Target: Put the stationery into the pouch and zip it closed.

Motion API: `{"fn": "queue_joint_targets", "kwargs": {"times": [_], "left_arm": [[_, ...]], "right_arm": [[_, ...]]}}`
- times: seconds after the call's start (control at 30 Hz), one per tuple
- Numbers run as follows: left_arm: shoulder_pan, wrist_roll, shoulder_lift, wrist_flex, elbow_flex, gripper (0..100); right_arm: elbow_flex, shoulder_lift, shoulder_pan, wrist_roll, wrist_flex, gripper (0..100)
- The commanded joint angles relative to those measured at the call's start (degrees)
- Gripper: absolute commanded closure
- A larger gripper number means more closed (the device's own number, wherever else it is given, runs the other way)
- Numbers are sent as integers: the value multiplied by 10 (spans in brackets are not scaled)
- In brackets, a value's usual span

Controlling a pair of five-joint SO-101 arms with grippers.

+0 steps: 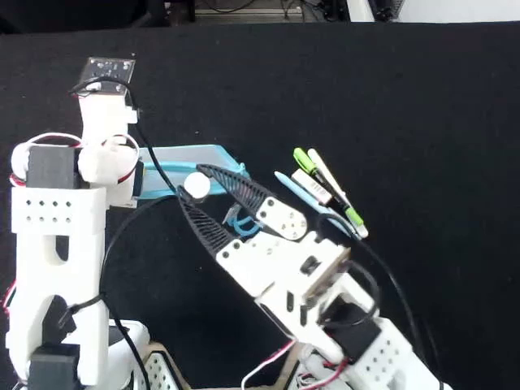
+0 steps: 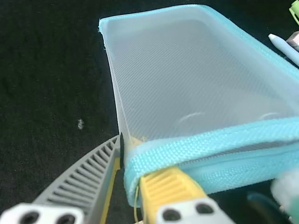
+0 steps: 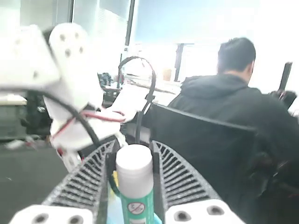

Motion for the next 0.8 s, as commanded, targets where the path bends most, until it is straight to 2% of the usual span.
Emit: {"fn": "queue_joint_targets", "kwargs": {"times": [0.0, 0.13, 0.33, 0.4, 0.63, 0.77], "left_arm": [[8, 7, -1, 5, -22, 970], [8, 8, -14, 2, -3, 970], [9, 6, -34, 3, 12, 970], [9, 6, -40, 3, 12, 970], [8, 6, -41, 5, 12, 970], [7, 6, -37, 5, 12, 970]], "right_arm": [[30, -3, -4, 39, -84, 987], [46, -3, -4, 39, -140, 988], [46, 17, -4, 39, -146, 988], [44, 51, -4, 39, -153, 988], [47, 221, -4, 41, -295, 988], [50, 271, -3, 42, -320, 988]]}}
